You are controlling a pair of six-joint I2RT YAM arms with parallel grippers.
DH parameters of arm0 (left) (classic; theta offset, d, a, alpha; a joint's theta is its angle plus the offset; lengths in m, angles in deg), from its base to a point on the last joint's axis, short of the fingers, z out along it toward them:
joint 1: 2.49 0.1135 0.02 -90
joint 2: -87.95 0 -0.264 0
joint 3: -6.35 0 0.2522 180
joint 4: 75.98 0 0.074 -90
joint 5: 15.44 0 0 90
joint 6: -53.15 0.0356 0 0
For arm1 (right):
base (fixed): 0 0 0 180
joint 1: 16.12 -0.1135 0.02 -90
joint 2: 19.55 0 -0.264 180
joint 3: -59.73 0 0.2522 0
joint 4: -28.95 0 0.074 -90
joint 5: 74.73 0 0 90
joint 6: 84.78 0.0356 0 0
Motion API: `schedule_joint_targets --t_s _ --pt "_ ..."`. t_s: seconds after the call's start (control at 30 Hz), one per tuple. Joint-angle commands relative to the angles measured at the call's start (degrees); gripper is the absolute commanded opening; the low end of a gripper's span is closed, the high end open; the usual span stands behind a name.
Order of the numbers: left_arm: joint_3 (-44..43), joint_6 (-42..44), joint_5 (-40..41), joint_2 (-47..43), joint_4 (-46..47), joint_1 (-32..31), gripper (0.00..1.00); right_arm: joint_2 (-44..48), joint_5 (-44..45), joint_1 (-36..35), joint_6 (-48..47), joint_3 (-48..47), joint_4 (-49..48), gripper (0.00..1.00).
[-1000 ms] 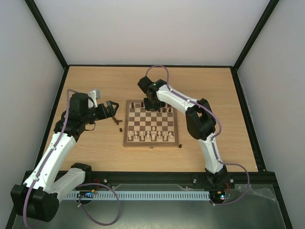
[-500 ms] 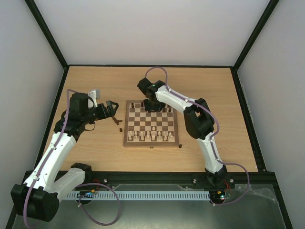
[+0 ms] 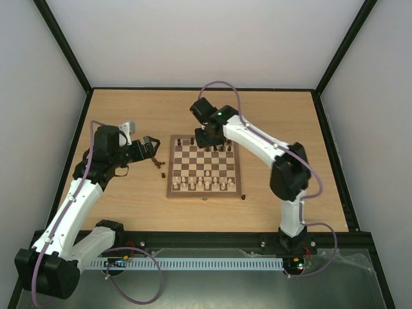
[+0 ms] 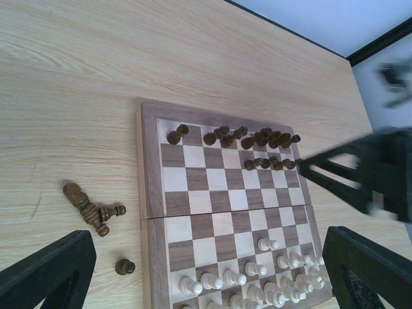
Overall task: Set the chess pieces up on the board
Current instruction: Pick up the chess piece at the center of the board.
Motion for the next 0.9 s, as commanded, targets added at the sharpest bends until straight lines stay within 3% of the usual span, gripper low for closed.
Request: schedule_joint_targets --t_s 0.0,0.2,0.3,0.33,0.37,0.57,0.67,0.8,0.87 --pt "-1.84 0.80 0.50 -0.99 -1.46 0.32 0.99 13.55 -0.43 -2.14 0.91 9.91 1.57 0.47" --pt "-2.53 1.22 0.56 -2.39 -2.74 0.50 0.99 39.29 0.97 -2.16 7.87 36.41 -3.65 0.65" --pt "-3.00 1.26 -0.53 -2.36 -2.55 0.50 1.00 50.36 0.10 -2.16 13.00 46.50 -3.62 0.83" --pt "-2.93 1.19 -1.02 -2.34 -2.12 0.51 0.99 53.26 -0.17 -2.11 14.56 49.07 -3.24 0.97" --pt "-2.81 1.14 -1.38 -2.25 -1.88 0.50 0.99 55.43 -0.32 -2.15 15.98 50.87 -2.70 0.99" --pt "-1.95 0.96 -2.84 -1.98 -0.89 0.51 1.00 61.16 -1.95 -2.25 21.48 59.77 -3.06 0.99" --pt "-1.59 0.88 -3.08 -2.59 -0.89 0.48 1.00 60.64 -2.84 -2.25 22.57 62.78 -4.86 0.79" --pt "-1.31 0.80 -3.35 -3.01 -0.76 0.48 0.99 57.53 0.06 -2.34 23.56 65.05 -5.18 0.67" --pt "-1.02 0.70 -3.53 -2.97 -0.44 0.48 0.99 55.66 0.90 -2.33 23.58 65.85 -6.29 0.56"
